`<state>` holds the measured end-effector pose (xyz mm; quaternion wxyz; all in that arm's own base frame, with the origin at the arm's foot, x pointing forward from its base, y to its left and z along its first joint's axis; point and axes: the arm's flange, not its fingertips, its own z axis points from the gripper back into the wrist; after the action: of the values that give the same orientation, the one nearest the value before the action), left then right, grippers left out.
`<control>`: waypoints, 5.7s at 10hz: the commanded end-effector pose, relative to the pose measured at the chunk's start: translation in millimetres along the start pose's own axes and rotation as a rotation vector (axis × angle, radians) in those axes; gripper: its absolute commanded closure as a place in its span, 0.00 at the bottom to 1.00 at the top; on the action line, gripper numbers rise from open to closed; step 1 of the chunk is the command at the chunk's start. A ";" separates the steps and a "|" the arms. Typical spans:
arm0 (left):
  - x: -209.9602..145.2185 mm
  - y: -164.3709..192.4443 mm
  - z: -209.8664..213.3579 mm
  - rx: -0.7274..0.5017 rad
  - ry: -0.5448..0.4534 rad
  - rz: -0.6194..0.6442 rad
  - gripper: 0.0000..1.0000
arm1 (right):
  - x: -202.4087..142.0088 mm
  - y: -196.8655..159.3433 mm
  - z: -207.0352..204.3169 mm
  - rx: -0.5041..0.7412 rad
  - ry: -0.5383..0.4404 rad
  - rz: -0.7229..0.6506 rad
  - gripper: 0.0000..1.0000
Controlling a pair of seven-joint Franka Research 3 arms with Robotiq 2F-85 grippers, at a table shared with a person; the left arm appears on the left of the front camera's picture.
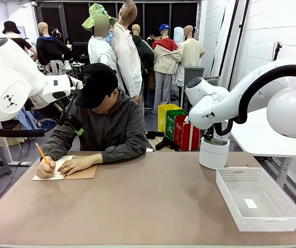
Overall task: Sort the paper based on its condition.
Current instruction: If a person hands you a paper, place it in the Organizing basket , and if it's crumpled, put it in the Trash can.
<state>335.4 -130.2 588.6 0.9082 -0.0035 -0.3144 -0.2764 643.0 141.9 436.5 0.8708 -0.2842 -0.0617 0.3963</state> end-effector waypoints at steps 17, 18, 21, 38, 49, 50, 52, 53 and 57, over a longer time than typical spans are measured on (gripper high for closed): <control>1.0 0.8 0.8 0.000 0.002 0.001 0.00 | 1.4 -0.2 11.1 -0.004 -0.019 -0.008 0.00; 1.0 0.8 0.8 0.000 0.002 0.001 0.00 | 1.4 -0.2 11.1 -0.004 -0.019 -0.008 0.00; 1.0 0.8 0.8 0.000 0.002 0.001 0.00 | 0.8 -0.7 12.3 -0.004 -0.019 -0.014 0.00; 1.0 0.8 0.8 0.000 0.002 0.001 0.00 | -48.1 84.0 150.8 0.296 -0.616 0.020 0.00; 1.0 0.8 0.8 0.000 0.002 0.001 0.00 | -85.5 125.1 177.9 0.476 -0.894 -0.117 0.00; 1.0 0.8 0.8 0.000 0.002 0.001 0.00 | -88.7 129.8 181.6 0.472 -0.918 -0.125 0.00; 1.0 0.8 0.8 0.000 0.002 0.001 0.00 | -94.2 136.3 188.6 0.440 -0.960 -0.111 0.00; 1.0 0.8 0.8 0.000 0.002 0.001 0.00 | -95.7 136.4 189.9 0.429 -0.965 -0.107 0.00; 1.0 0.8 0.8 0.000 0.002 0.001 0.00 | -97.5 136.1 193.3 0.450 -0.987 -0.078 0.00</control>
<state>335.5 -130.2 588.6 0.9082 -0.0035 -0.3143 -0.2765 424.1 237.6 545.4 0.8017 0.1177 -0.3810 0.4452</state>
